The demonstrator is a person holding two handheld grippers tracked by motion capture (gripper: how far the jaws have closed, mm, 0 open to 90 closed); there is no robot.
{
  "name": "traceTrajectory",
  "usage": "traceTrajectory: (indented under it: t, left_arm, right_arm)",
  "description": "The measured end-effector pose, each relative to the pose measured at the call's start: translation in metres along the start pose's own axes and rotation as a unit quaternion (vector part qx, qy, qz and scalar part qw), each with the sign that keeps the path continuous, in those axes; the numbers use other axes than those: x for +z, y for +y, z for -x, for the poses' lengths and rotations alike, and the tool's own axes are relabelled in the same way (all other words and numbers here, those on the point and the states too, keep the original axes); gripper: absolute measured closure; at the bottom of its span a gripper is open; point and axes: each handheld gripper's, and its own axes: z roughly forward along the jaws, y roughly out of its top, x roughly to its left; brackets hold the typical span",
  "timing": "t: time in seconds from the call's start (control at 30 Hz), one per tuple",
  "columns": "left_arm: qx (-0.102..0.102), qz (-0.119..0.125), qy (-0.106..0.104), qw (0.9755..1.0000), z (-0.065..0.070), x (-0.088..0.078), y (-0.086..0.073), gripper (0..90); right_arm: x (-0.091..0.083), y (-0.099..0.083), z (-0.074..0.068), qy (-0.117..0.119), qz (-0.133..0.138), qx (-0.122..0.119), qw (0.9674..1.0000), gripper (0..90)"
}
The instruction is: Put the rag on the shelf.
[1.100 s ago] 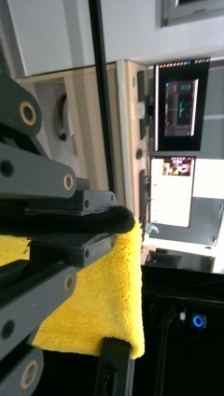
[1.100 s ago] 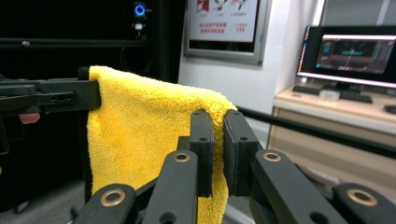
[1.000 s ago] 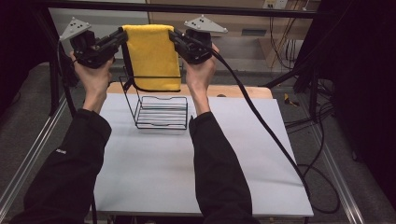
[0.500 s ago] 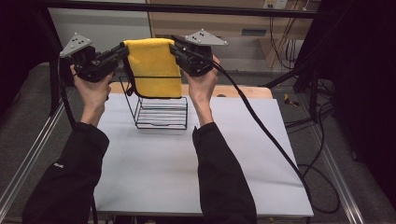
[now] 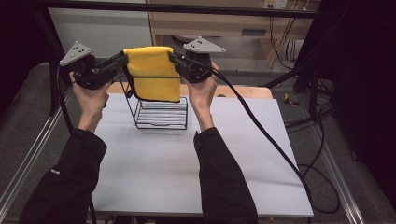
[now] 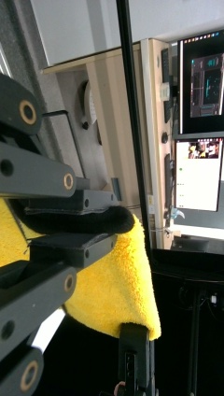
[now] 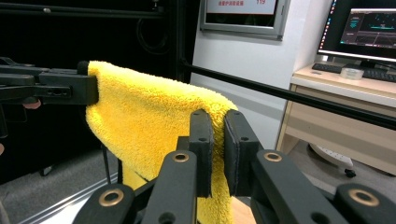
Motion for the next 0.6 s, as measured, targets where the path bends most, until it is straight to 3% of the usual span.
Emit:
traceTrajectory:
  t: [0.6]
  left_arm:
    - [0.009, -0.032, -0.015, 0.9993, 0.011, -0.017, -0.017, 78.1]
  right_arm:
    - [-0.017, -0.015, -0.01, 0.026, -0.021, -0.014, 0.9993, 82.6]
